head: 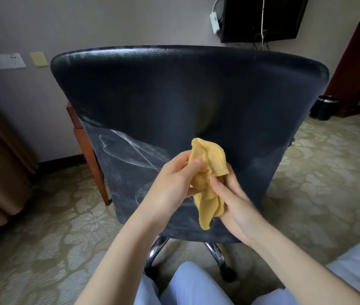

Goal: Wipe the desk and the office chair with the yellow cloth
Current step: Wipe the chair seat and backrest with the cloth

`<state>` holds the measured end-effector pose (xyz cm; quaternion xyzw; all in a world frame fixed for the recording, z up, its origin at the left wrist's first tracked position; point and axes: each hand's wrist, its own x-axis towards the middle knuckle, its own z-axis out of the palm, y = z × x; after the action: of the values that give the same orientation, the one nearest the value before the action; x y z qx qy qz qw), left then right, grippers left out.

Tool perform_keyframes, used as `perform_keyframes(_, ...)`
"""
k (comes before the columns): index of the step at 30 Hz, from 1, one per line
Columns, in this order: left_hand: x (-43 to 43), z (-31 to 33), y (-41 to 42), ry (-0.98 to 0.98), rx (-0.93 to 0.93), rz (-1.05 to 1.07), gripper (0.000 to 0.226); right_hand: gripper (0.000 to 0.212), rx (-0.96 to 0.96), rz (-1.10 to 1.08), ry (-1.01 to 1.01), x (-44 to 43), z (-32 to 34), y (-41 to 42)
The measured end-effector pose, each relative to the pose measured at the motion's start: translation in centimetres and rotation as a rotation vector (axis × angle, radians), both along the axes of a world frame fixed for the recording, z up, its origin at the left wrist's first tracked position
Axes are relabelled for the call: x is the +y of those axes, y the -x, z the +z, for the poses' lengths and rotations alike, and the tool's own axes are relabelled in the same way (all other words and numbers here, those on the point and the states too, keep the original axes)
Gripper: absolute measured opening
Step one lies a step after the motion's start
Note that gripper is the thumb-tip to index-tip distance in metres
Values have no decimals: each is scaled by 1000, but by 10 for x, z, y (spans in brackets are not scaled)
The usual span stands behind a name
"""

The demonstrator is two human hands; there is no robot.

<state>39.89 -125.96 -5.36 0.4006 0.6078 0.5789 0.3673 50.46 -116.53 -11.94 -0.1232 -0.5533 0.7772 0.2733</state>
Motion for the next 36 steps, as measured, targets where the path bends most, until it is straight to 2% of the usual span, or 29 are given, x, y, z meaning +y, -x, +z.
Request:
perform_keyframes(2,8,0,-6,97,237,-81,35,67,33,26,220,-4,-9,-2)
perform_keyframes(4,16,-4,-13,183,509,-113,39,70,41,18,418,-6,-20,-4)
perform_keyframes(7,26,-6,-28,177,654,-157,30,54,23,-19,699,-4,-30,-16)
perform_keyframes(9,32,-10,-34,103,720,-168,28,46,97,-177,728,1,-33,-27)
perform_keyframes(10,34,-12,-35,60,774,-142,29,46,147,-302,667,3,-32,-33)
perform_keyframes(12,38,-13,-32,-29,915,-10,40,45,163,-659,351,10,-22,-44)
perform_keyframes(15,41,-4,-24,-160,1120,157,50,36,9,-1124,-360,36,-1,-51)
perform_keyframes(17,46,7,-22,-206,1250,200,57,44,-74,-1244,-848,67,6,-52)
perform_keyframes(19,53,19,-22,-265,1352,243,59,48,-209,-1258,-1372,100,9,-50)
perform_keyframes(21,62,34,-21,-328,1431,311,58,45,-324,-1210,-1695,127,8,-47)
perform_keyframes(24,81,59,-17,-333,1544,451,61,44,-378,-1185,-1879,154,-3,-39)
perform_keyframes(29,112,75,-7,-226,1587,573,64,41,-351,-1130,-2164,177,-37,-38)
perform_keyframes(33,119,70,6,-297,1632,614,54,51,-447,-790,-2530,193,-84,-61)
perform_keyframes(36,123,69,9,-347,1621,626,53,58,-491,-602,-2660,207,-89,-78)
